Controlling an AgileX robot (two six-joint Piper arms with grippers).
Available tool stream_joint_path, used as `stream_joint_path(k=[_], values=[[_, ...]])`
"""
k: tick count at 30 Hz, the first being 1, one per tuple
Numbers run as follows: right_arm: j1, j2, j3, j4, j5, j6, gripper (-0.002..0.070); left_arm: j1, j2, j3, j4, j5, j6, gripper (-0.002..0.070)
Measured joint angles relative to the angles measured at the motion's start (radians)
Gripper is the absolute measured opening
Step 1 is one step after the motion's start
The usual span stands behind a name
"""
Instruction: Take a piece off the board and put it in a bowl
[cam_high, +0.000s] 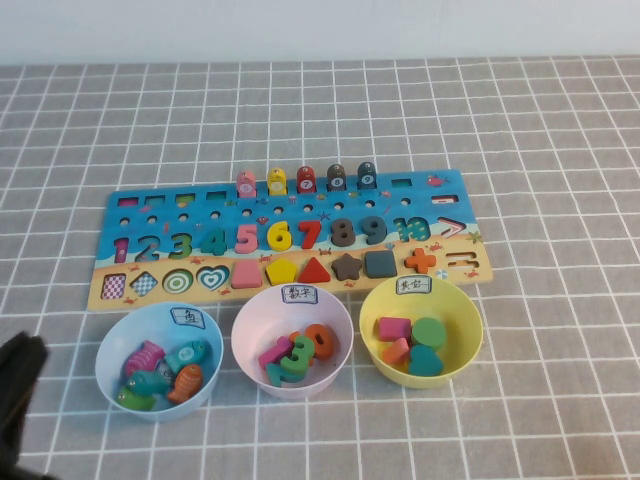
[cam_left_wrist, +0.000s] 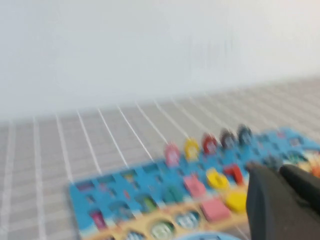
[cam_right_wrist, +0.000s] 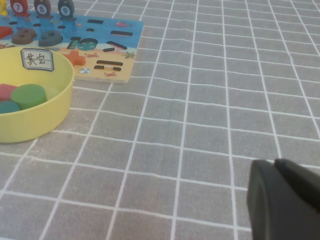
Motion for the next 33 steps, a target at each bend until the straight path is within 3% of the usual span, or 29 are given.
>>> stream_joint_path(k=[3, 10, 14, 23, 33], values=[[0.0, 0.0, 0.0, 0.005, 0.0, 0.0, -0.0017, 0.039, -0.117, 0.043, 0.005, -0.014, 0.017, 0.0002], [0.0, 0.0, 0.0, 0.024, 0.0, 0.0, -0.0017, 0.241, -0.316, 0.123, 0.028, 0.003, 0.015, 0.0002], [0.0, 0.0, 0.0, 0.027, 0.0, 0.0, -0.0017, 0.319, -0.334, 0.148, 0.032, 0.068, -0.018, 0.0002], [0.0, 0.0, 0.0, 0.027, 0.0, 0.0, -0.0017, 0.337, -0.334, 0.152, 0.082, 0.413, -0.022, 0.0002], [0.0, 0.0, 0.0, 0.027, 0.0, 0.0, -0.0017, 0.337, -0.334, 0.152, 0.086, 0.448, -0.022, 0.0002]])
